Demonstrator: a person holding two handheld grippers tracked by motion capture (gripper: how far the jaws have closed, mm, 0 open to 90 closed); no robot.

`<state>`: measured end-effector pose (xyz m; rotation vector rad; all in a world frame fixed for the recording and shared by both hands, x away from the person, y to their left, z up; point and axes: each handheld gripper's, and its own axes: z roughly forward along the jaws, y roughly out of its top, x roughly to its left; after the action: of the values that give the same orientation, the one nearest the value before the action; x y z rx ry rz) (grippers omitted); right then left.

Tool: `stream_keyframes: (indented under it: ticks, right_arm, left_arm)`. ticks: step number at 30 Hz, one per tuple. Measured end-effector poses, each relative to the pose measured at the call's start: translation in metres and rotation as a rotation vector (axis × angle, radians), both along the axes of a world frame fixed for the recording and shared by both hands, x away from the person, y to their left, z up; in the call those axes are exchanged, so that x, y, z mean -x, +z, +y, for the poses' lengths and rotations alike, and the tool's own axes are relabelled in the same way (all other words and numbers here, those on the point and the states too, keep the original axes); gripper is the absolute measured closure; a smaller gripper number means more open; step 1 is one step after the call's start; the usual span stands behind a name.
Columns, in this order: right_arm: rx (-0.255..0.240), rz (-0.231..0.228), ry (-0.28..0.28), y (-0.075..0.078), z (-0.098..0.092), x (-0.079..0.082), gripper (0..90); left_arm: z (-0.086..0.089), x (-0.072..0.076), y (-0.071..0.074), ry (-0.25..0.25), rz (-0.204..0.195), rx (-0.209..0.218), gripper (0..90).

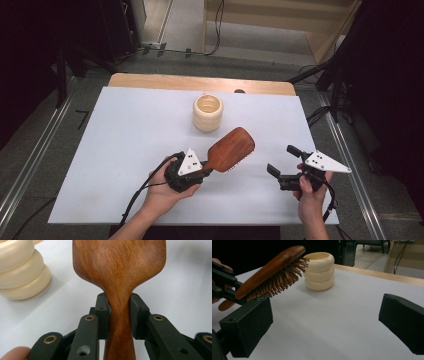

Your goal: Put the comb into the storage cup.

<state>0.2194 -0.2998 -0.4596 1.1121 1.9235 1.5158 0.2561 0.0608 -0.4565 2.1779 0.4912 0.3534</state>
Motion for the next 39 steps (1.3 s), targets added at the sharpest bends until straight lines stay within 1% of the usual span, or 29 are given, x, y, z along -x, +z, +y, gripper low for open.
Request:
stream_keyframes:
  ticks: [2,3,5,11,14,16,17,19,21,22,25,28,30,31,36,37,39]
  right_arm:
    - [-0.009,0.004,0.011,0.006,0.006,-0.005,0.0]
    - [-0.01,0.005,0.013,0.008,0.008,-0.007,0.0]
    - [-0.02,0.003,0.026,0.013,0.014,-0.012,0.0]
    - [-0.025,-0.007,0.056,0.029,0.028,-0.026,0.0]
    - [-0.032,0.0,0.058,0.036,0.033,-0.032,0.0]
    - [-0.04,0.001,0.065,0.039,0.035,-0.036,0.0]
    - [-0.041,0.001,0.067,0.041,0.036,-0.038,0.0]
    - [-0.039,0.006,0.07,0.044,0.039,-0.042,0.0]
    - [-0.029,0.016,0.066,0.048,0.043,-0.045,0.0]
    - [-0.029,0.012,0.061,0.049,0.045,-0.046,0.0]
    - [-0.046,0.017,0.057,0.052,0.049,-0.047,0.0]
    - [-0.057,0.027,0.067,0.052,0.055,-0.046,0.0]
    - [-0.055,0.029,0.075,0.052,0.059,-0.045,0.0]
    - [-0.063,0.042,0.078,0.052,0.061,-0.044,0.0]
    - [-0.103,0.063,0.097,0.05,0.072,-0.041,0.0]
    - [-0.103,0.066,0.091,0.05,0.074,-0.04,0.0]
    - [-0.126,0.078,0.083,0.05,0.078,-0.038,0.0]
  left_arm:
    - [0.002,0.0,0.0,0.001,0.002,0.006,72.6]
    - [0.003,0.0,0.0,0.005,-0.006,0.004,72.6]
    - [0.004,-0.001,0.001,0.007,0.0,0.009,72.6]
    - [0.009,-0.002,0.002,0.03,-0.009,0.024,72.6]
    - [0.012,-0.003,0.003,0.04,-0.011,0.048,72.6]
    - [0.013,-0.003,0.004,0.052,-0.019,0.052,72.6]
    - [0.014,-0.004,0.004,0.052,-0.015,0.056,72.6]
    - [0.015,-0.004,0.004,0.062,-0.022,0.056,72.6]
    - [0.016,-0.005,0.004,0.066,-0.018,0.065,72.6]
    - [0.016,-0.004,0.004,0.07,-0.025,0.061,72.6]
    - [0.017,-0.004,0.005,0.075,-0.035,0.068,72.6]
    - [0.019,-0.003,0.005,0.079,-0.05,0.075,72.6]
    - [0.019,-0.003,0.005,0.088,-0.055,0.082,72.6]
    - [0.02,-0.003,0.005,0.091,-0.058,0.084,72.6]
    - [0.021,-0.003,0.002,0.103,-0.067,0.086,72.6]
    - [0.021,-0.003,0.002,0.105,-0.068,0.088,72.6]
    - [0.02,-0.002,0.001,0.11,-0.071,0.09,72.6]
